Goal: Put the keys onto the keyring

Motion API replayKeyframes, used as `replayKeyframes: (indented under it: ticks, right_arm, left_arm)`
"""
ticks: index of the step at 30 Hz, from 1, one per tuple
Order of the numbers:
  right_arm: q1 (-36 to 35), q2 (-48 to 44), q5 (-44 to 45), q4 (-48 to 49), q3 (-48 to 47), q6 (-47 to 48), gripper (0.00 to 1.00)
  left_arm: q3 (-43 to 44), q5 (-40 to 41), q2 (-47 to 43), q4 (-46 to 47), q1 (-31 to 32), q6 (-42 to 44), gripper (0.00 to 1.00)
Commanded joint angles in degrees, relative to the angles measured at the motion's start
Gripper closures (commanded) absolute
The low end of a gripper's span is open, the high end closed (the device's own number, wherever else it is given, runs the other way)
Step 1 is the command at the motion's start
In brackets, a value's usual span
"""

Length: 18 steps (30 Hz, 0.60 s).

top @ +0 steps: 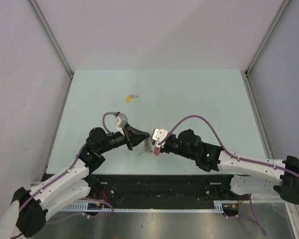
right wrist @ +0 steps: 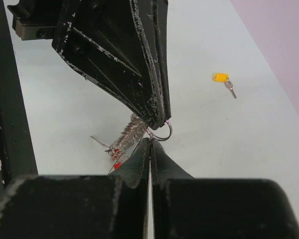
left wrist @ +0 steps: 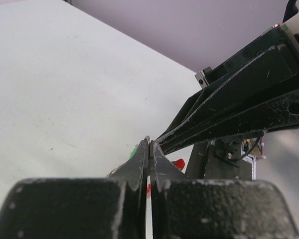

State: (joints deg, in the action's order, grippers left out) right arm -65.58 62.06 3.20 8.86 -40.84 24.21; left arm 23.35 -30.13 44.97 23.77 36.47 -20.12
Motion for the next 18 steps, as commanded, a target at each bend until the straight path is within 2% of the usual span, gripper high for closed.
replayKeyframes:
  ticks: [1, 3, 5, 6, 9, 15, 18]
  right_arm:
    - [0.0, -0.2, 1.9, 4.2, 0.8, -1.0, 1.00]
    - [0.7, -0.8, 1.7, 4.1, 0.8, -0.6, 1.00]
    - [1.1, -1.5, 1.7, 4.1, 0.8, 0.0, 1.00]
    - [1.2, -1.9, 1.4, 4.0, 0.8, 0.7, 1.00]
    - [1.6, -3.0, -0.5, 3.5, 0.7, 1.8, 1.00]
    - [2.1, -3.3, -5.7, 1.8, 0.1, 2.6, 1.00]
    - [2.1, -3.0, -6.3, 0.6, -0.3, 3.2, 1.00]
  left_arm:
    - [-1.6, 2.8, -2.5, 7.4, 0.5, -3.1, 1.00]
    - [-2.0, 2.8, -3.7, 6.4, 0.5, -2.7, 1.00]
    - [-2.3, 3.5, -5.3, 3.6, 0.5, -1.5, 0.88]
    - [-2.2, 3.5, -6.0, 2.2, 0.5, -0.8, 0.77]
    - [-0.6, 4.6, -7.6, -4.6, 0.5, 2.2, 0.65]
    - [7.9, 2.0, -3.3, -19.5, 0.4, 11.1, 0.54]
    - [13.8, -1.8, 1.0, -27.9, 0.4, 19.8, 0.48]
